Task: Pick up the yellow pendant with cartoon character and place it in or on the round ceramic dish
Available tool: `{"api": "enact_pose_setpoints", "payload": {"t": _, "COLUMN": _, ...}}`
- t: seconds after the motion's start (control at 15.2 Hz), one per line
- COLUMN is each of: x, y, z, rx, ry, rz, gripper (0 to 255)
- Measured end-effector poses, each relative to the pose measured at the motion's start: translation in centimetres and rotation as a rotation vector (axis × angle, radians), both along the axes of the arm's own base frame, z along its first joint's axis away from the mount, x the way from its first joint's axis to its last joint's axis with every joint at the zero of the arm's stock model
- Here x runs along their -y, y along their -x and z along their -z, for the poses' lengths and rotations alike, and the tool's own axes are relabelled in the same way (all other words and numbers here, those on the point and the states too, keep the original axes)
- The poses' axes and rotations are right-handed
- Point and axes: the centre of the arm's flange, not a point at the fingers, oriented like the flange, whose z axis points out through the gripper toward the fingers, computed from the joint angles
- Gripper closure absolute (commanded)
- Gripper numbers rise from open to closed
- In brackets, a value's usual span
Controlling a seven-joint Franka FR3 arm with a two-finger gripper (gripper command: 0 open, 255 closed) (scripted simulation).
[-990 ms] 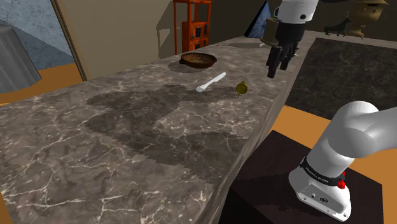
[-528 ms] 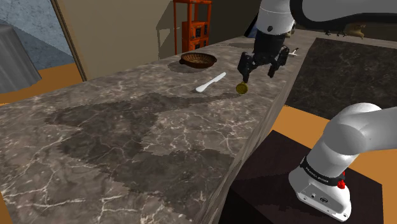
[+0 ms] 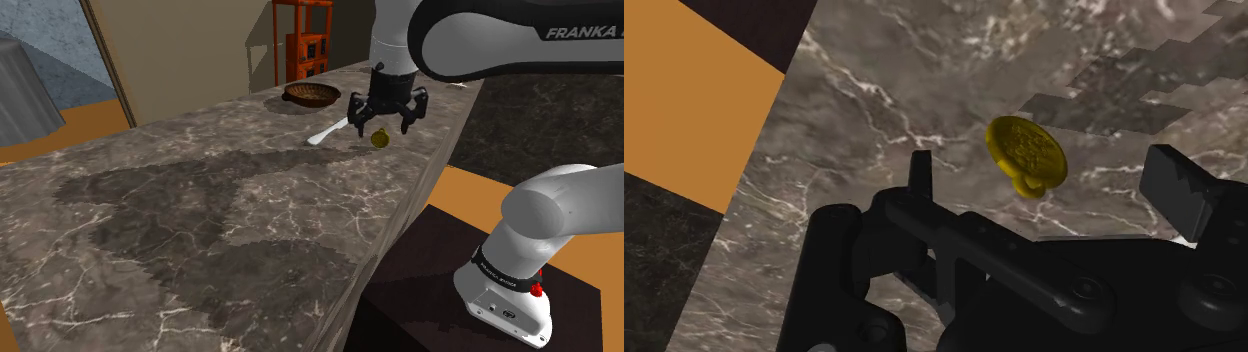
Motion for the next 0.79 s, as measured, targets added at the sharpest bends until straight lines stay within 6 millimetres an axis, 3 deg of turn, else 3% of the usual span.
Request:
{"api": "enact_pose_setpoints", "payload": {"t": 0.2, "x": 0.5, "y": -0.2, "z": 1.5, "rx": 0.000, "ry": 0.000, "rz": 0.002, "gripper": 0}}
{"api": "enact_pose_setpoints", "payload": {"t": 0.59, "x": 0.6, "y": -0.2, "z": 1.8, "rx": 0.001, "ry": 0.000, "rz": 0.002, "gripper": 0}}
{"api": "enact_pose_setpoints", "payload": {"t": 0.66, "x": 0.6, "y": -0.2, "z": 1.8, "rx": 0.001, "ry": 0.000, "rz": 0.002, "gripper": 255}}
{"api": "enact_pose_setpoints", "payload": {"t": 0.79, "x": 0.6, "y": -0.2, "z": 1.8, "rx": 0.001, "ry": 0.000, "rz": 0.002, "gripper": 255}}
